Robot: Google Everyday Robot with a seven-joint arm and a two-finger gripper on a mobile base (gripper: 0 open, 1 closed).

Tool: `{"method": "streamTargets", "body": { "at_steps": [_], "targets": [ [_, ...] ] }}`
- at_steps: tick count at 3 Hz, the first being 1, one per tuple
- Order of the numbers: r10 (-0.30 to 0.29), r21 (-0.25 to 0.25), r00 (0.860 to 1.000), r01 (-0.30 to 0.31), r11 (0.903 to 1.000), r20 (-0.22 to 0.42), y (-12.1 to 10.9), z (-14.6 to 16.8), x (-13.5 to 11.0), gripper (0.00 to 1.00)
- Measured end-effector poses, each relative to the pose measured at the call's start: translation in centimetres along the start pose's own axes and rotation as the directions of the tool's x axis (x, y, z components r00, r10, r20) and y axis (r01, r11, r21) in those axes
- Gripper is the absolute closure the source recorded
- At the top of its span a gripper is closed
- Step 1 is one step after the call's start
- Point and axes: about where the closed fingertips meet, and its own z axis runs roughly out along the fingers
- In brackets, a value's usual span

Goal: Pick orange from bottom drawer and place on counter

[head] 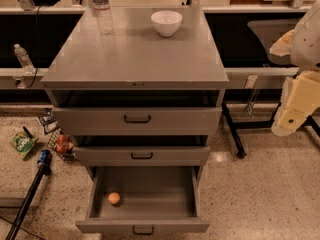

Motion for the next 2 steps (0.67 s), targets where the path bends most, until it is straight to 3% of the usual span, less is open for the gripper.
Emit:
{"method": "streamTargets", "body": {
  "at_steps": [1,2],
  "targets": [
    [0.0,0.0,1.0,0.0,1.0,0.0,0.0,0.0,0.0,0.0],
    [0.002,-0.021,0.997,0.0,0.9998,0.078,-0.4,3.0,-1.4,0.0]
  ]
}}
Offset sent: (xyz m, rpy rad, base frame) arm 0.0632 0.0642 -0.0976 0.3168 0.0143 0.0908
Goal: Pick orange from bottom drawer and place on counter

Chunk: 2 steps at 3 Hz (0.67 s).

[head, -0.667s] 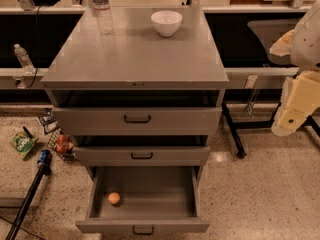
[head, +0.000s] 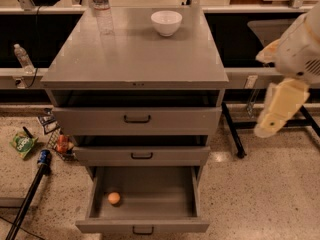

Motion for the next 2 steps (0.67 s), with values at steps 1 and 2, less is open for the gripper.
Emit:
{"method": "streamTargets", "body": {
  "at_steps": [1,2],
  "targets": [
    [-0.019,-0.073,0.985,0.032,0.9968,0.171,0.2,7.9,-2.4,0.0],
    [-0.065,-0.095,0.951,0.098,0.9907,0.302,0.1,15.5,-5.0,0.0]
  ]
}}
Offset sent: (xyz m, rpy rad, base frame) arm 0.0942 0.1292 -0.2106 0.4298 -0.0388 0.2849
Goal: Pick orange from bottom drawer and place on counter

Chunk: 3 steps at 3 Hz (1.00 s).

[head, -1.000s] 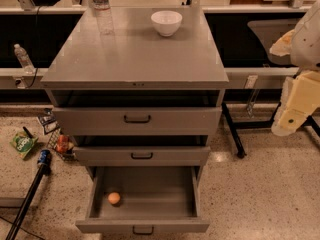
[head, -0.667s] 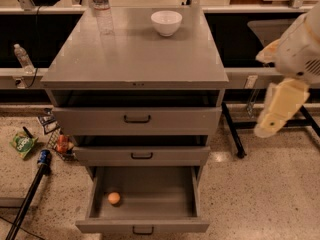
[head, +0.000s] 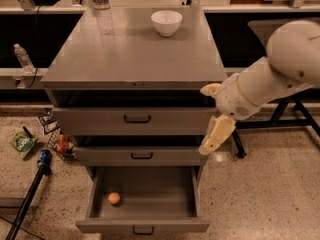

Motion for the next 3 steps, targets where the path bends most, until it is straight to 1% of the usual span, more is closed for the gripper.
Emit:
{"method": "streamTargets", "body": {
  "at_steps": [1,2,3],
  "targets": [
    [-0.019,-0.02,0.995,0.022,0.9996,0.099,-1.3,7.5,0.3,0.0],
    [-0.019,-0.02,0.995,0.022,0.9996,0.1,-1.3,7.5,0.3,0.0],
    [0.022,-0.071,0.988,-0.011,0.9974,0.152,-0.4,10.3,1.4,0.0]
  ]
}}
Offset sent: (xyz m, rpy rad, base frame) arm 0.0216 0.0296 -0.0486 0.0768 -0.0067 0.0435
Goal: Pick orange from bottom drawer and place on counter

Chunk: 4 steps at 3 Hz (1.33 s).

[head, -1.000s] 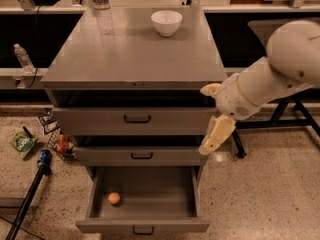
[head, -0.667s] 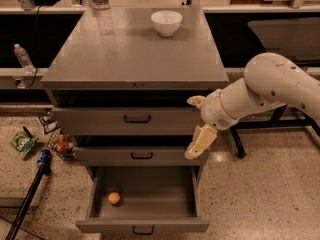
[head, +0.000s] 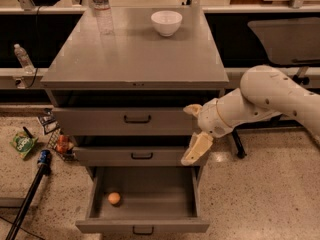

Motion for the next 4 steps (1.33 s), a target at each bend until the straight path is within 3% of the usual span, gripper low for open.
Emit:
{"method": "streamTargets", "body": {
  "at_steps": [1,2,3,4],
  "targets": [
    [0.077,-0.063,0.996,-0.074,0.9953,0.048,1.8,5.4,3.2,0.0],
    [0.165,-0.126,0.983,-0.154,0.9799,0.077,4.2,12.7,7.3,0.0],
    [0.206,-0.169,0.971,-0.185,0.9682,0.119,5.9,19.8,8.9,0.0],
    [0.228,-0.149,0.971,-0.215,0.9651,0.075,5.8,26.3,9.3,0.0]
  ]
}}
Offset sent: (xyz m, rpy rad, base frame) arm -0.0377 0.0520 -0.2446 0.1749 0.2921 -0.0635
